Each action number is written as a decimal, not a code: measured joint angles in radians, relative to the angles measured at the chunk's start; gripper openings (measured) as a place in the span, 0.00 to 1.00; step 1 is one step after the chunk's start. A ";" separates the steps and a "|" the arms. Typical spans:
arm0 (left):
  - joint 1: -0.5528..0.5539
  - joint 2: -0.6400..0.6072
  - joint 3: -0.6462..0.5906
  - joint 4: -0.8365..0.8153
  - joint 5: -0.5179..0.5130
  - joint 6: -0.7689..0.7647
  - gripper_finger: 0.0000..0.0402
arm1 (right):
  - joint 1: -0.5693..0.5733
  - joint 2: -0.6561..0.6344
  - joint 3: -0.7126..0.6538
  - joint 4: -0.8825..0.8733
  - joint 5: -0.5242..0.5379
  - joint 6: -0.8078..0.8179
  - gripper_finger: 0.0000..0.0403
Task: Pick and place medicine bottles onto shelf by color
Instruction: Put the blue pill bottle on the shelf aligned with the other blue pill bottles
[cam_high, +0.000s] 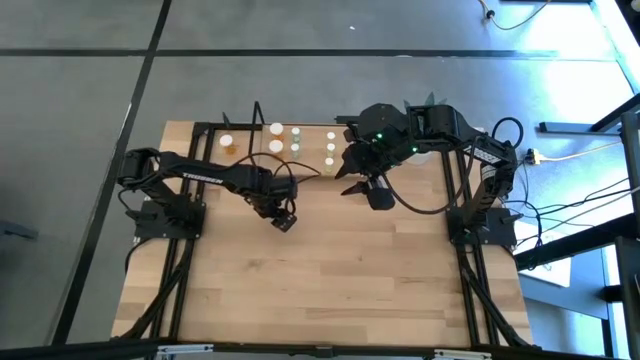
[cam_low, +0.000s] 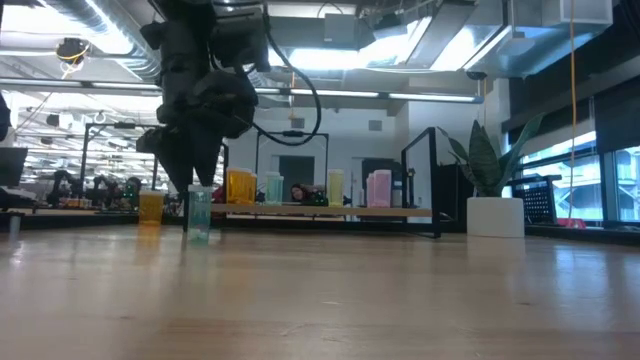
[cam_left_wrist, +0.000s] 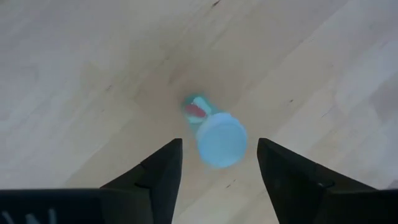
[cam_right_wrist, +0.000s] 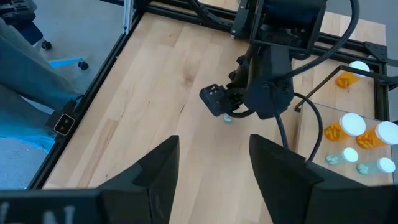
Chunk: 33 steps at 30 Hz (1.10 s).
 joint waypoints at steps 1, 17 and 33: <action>-0.003 -0.010 0.000 -0.009 -0.011 0.012 0.50 | 0.000 0.000 0.000 0.000 0.000 0.000 0.49; -0.017 -0.352 0.000 -0.056 -0.174 0.139 0.50 | 0.000 0.000 0.000 0.010 0.000 0.000 0.49; -0.201 -0.605 0.000 -0.199 -0.334 0.348 0.50 | 0.000 0.000 0.000 0.035 0.000 0.000 0.49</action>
